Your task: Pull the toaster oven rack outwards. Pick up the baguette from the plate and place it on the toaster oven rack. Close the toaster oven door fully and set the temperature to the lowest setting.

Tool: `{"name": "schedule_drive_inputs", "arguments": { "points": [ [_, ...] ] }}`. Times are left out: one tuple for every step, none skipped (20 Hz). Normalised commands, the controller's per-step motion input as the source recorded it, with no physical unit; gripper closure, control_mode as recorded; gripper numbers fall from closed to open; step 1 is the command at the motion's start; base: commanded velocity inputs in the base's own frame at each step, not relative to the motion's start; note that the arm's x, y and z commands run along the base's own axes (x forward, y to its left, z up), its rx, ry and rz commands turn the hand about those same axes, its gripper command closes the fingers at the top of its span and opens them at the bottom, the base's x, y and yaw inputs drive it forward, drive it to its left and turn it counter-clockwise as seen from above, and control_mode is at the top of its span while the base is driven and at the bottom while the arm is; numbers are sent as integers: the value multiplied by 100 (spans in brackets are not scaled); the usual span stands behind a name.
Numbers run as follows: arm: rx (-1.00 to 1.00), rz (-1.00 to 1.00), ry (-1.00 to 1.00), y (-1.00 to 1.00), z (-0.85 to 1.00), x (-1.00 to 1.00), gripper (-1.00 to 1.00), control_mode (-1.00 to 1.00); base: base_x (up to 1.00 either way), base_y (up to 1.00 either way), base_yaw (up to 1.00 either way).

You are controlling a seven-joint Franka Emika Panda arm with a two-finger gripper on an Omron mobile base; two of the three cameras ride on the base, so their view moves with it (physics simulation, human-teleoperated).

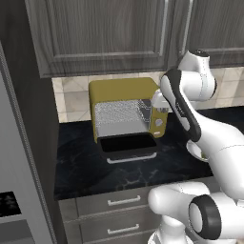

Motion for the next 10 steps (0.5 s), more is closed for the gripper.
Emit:
{"name": "schedule_drive_inputs", "arguments": {
  "points": [
    [0,0,-3,0,0,0,-100,-100,0,0,0],
    [0,0,-4,0,-4,0,-100,-100,0,0,0],
    [0,0,-7,11,-11,-3,-100,-100,0,0,0],
    [-1,0,-6,30,-17,-2,-100,-100,0,0,0],
    [0,0,-8,32,-17,-5,-100,-100,0,0,0],
    [0,0,-12,35,-19,-6,-100,-100,0,0,0],
    [0,0,-12,36,-17,-4,-100,-100,0,0,0],
    [0,0,-6,38,-12,-4,-100,-100,0,0,0],
    [0,-2,-2,46,-12,0,-100,-100,0,0,0],
    [0,-3,0,44,-7,0,-100,-100,0,0,0]
  ]
}}
